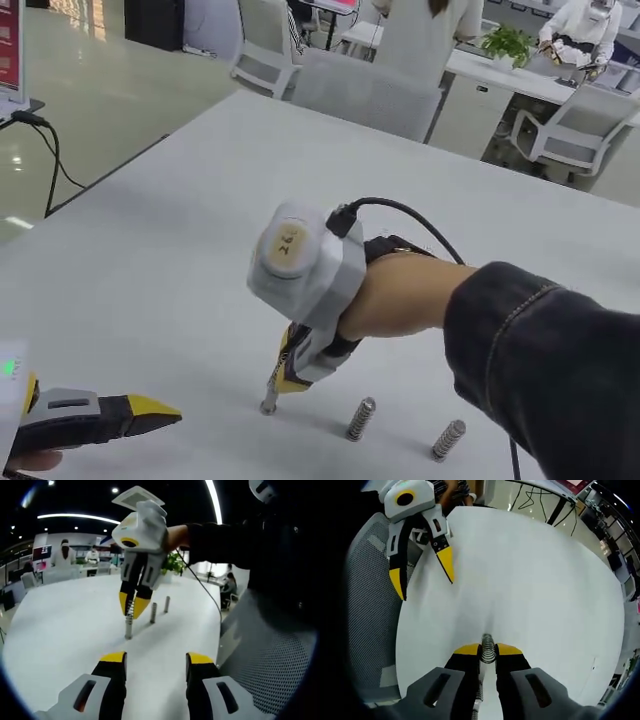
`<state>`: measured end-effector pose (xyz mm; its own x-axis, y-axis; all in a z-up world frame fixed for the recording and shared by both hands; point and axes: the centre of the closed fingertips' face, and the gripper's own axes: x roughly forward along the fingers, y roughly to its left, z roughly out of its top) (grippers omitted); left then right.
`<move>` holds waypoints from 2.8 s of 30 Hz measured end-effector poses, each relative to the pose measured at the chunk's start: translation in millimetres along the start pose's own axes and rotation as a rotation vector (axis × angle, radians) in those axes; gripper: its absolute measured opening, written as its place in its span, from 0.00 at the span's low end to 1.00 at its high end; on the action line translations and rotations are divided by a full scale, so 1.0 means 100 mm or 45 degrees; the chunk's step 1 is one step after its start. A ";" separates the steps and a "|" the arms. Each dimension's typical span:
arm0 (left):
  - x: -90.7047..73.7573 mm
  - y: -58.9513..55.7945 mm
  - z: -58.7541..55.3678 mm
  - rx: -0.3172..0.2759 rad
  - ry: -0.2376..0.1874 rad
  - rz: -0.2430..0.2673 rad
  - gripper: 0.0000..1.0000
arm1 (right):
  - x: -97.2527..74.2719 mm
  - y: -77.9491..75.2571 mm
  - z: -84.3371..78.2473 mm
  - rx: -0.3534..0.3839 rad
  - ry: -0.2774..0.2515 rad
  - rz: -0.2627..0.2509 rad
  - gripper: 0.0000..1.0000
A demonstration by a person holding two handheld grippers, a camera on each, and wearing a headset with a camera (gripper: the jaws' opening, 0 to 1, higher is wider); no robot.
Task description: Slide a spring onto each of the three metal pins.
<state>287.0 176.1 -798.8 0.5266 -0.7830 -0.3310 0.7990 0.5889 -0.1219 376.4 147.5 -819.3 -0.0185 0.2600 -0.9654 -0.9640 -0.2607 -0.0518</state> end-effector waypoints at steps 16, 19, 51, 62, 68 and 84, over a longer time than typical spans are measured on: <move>0.00 0.00 -0.02 -0.003 0.001 -0.003 0.41 | 0.19 0.14 -0.04 -0.013 0.048 0.054 0.08; 0.00 0.00 -0.01 -0.005 -0.001 -0.002 0.41 | 0.23 0.17 -0.05 -0.021 0.062 0.061 0.08; -0.01 0.02 0.00 -0.001 0.000 -0.010 0.41 | 0.27 0.15 -0.07 0.035 0.051 0.047 0.15; 0.02 0.00 0.02 0.006 -0.001 -0.016 0.42 | 0.15 0.18 -0.13 0.101 -0.034 0.042 0.24; 0.04 0.00 0.03 0.007 -0.002 -0.018 0.42 | 0.08 0.16 -0.20 0.147 -0.072 0.015 0.28; 0.08 0.01 0.08 0.015 -0.002 -0.009 0.42 | -0.06 0.13 -0.39 0.252 -0.163 -0.050 0.41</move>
<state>294.7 169.2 -794.5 0.5217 -0.7873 -0.3286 0.8058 0.5812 -0.1133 374.3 106.6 -824.4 -0.0015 0.3854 -0.9227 -0.9976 -0.0641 -0.0252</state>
